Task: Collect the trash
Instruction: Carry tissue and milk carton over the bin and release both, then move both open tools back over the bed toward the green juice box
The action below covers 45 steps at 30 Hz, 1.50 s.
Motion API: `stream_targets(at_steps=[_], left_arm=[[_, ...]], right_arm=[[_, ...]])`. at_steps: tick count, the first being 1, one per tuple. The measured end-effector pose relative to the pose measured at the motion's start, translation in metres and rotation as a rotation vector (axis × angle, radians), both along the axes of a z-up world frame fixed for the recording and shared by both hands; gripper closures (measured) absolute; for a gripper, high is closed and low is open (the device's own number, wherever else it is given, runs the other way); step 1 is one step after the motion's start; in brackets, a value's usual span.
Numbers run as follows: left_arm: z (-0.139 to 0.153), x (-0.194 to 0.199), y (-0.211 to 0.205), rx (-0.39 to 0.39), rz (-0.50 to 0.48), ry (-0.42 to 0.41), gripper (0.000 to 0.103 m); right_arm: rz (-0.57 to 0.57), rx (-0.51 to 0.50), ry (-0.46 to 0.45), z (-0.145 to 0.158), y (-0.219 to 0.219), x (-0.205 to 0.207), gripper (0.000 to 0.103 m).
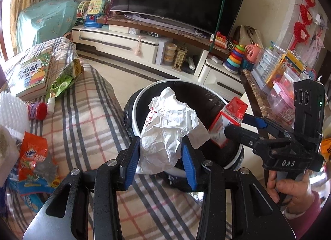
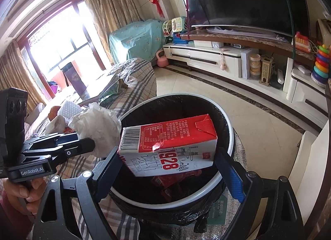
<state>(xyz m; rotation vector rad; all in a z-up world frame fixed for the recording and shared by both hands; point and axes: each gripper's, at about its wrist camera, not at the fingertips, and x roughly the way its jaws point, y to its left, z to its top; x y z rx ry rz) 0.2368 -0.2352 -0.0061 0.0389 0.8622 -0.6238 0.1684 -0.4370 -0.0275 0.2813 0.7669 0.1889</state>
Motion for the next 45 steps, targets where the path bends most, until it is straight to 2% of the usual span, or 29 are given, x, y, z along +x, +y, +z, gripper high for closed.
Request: stream_targets(at_steps=[1,8,10,19,24,34,45], left_arm=[[0.000,0.001,-0.001,0.002,0.002,0.004,0.053],[-0.002,0.000,0.000,0.010,0.013,-0.003,0.044],[-0.003,-0.002,0.004,0.011,0.025,-0.002,0.039],[-0.010,-0.025,0.035,-0.011,0.080,0.013,0.038],[-0.018,-0.042,0.063,-0.022,0.130,0.029,0.038],[-0.031,-0.067,0.130,-0.052,0.259,0.056,0.038],[-0.043,-0.088,0.184,-0.062,0.356,0.074,0.038]], right_arm=[[0.003,0.001,0.005,-0.001,0.000,0.000,0.012],[-0.008,0.018,0.005,-0.003,-0.005,-0.004,0.012],[-0.012,0.023,0.006,-0.003,-0.005,-0.006,0.012],[0.000,0.052,-0.026,0.008,0.011,-0.022,0.012],[0.032,0.076,-0.039,0.011,0.036,-0.030,0.009],[0.127,0.099,-0.026,0.007,0.091,-0.033,0.009],[0.210,0.103,-0.006,0.000,0.142,-0.037,0.009]])
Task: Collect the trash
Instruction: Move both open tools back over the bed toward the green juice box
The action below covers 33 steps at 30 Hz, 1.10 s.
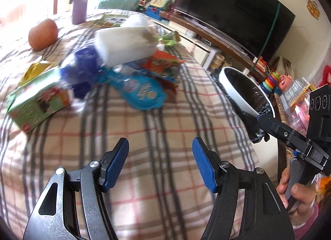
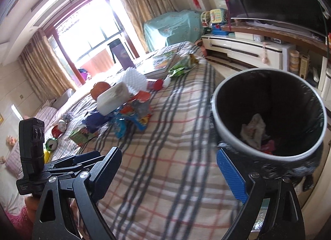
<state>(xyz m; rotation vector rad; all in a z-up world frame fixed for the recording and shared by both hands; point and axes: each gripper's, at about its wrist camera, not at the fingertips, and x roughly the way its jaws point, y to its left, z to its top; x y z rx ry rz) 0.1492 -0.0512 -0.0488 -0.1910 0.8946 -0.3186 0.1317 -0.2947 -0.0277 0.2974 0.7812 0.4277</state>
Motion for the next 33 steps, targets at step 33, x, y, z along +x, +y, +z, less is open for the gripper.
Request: stream_targets(at_steps=[33], left_arm=[[-0.009,-0.011,0.135,0.069,0.264,0.005,0.028]], right_arm=[[0.162,-0.019,0.044,-0.016,0.106,0.033,0.009]])
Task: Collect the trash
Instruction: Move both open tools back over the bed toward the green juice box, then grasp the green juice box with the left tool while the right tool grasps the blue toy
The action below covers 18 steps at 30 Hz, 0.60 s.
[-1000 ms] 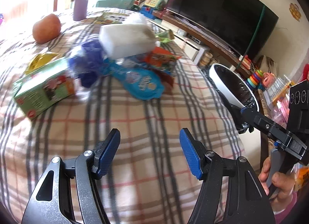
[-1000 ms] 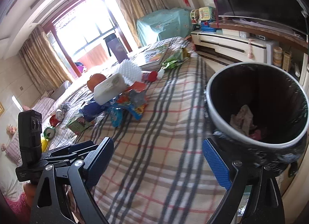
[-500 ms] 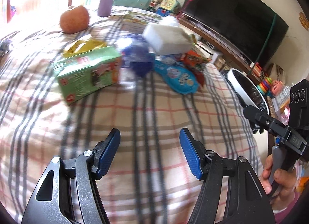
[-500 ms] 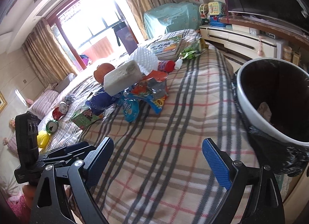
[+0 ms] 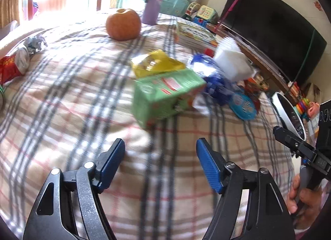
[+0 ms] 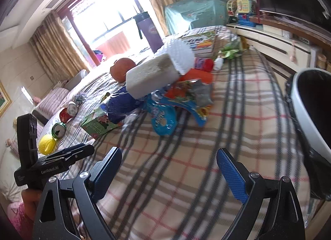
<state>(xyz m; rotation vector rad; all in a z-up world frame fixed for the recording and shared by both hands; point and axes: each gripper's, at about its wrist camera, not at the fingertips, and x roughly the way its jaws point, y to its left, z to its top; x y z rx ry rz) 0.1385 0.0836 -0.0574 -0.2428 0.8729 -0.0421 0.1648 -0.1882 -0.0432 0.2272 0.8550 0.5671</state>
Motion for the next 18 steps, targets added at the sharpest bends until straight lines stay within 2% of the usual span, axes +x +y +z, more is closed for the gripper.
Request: stream_targets(at_steps=[4,11,17,18], left_arm=[[0.002,0.011,0.011,0.024,0.005,-0.005,0.027],[0.006,0.036,0.008,0.073,-0.068,-0.043,0.027],[-0.001,0.046,0.000,0.079,-0.125,-0.038,0.027],[-0.001,0.047,-0.002,0.089,-0.132,-0.038,0.027]], right_arm=[[0.035,-0.021,0.013,-0.003,0.015,0.013,0.010],[0.053,-0.042,0.042,-0.013,0.037,0.038,0.011],[0.040,-0.038,0.051,-0.017,0.040,0.046,0.021],[0.037,-0.039,0.051,-0.017,0.039,0.047,0.027]])
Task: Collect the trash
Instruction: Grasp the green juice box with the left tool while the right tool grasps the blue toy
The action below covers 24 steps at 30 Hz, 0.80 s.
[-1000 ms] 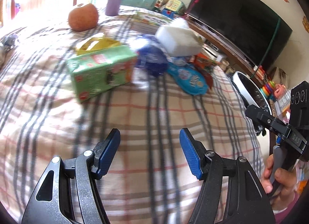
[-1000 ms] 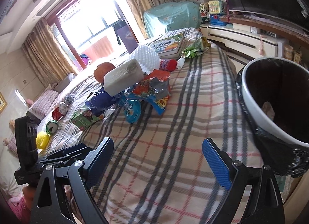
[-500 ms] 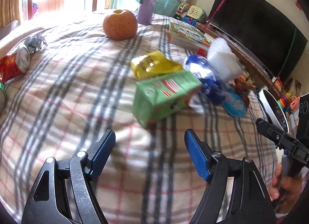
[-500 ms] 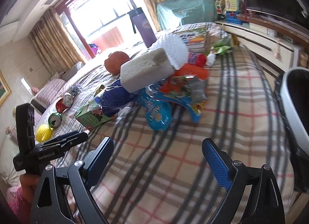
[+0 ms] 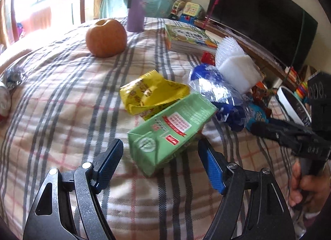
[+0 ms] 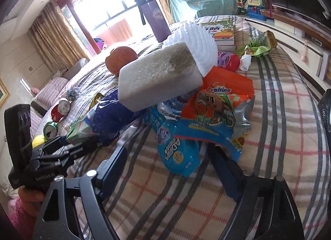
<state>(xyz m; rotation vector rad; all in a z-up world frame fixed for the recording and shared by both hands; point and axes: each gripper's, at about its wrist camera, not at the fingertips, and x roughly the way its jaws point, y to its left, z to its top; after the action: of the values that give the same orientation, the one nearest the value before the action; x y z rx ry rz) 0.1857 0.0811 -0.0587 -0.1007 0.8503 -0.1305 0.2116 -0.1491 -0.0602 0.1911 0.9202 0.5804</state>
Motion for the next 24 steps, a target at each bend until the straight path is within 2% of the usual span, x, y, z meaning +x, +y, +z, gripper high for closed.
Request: stream_targets(at_steps=[2,4,7,9,11,16,18,21,24], left_arm=[[0.002,-0.002,-0.005,0.017,-0.017,-0.018,0.033],[0.004,-0.005,-0.010,0.015,-0.040,-0.023,0.054],[0.002,-0.010,-0.021,0.006,-0.074,-0.015,0.067],[0.003,-0.015,-0.031,0.018,-0.092,-0.021,0.068],[0.006,-0.025,-0.042,0.019,-0.112,-0.029,0.068],[0.005,-0.041,-0.064,-0.026,-0.154,-0.011,0.068],[0.005,-0.045,-0.072,-0.033,-0.168,-0.001,0.068],[0.004,-0.046,-0.083,-0.002,-0.174,-0.002,0.067],[0.004,-0.043,-0.086,0.009,-0.165,-0.002,0.054]], right_arm=[[-0.009,-0.004,0.000,-0.001,-0.001,0.000,0.039],[-0.016,-0.008,0.004,-0.001,-0.003,0.000,0.069],[-0.018,-0.003,-0.004,0.001,-0.007,-0.006,0.071],[-0.016,-0.004,-0.016,0.003,-0.010,-0.013,0.073],[-0.014,-0.005,-0.020,0.005,-0.015,-0.021,0.083],[-0.025,-0.024,-0.039,0.007,-0.031,-0.042,0.085],[-0.030,-0.038,-0.047,0.009,-0.039,-0.051,0.085],[-0.048,-0.049,-0.045,0.009,-0.051,-0.062,0.086],[-0.068,-0.047,-0.036,0.006,-0.063,-0.068,0.086]])
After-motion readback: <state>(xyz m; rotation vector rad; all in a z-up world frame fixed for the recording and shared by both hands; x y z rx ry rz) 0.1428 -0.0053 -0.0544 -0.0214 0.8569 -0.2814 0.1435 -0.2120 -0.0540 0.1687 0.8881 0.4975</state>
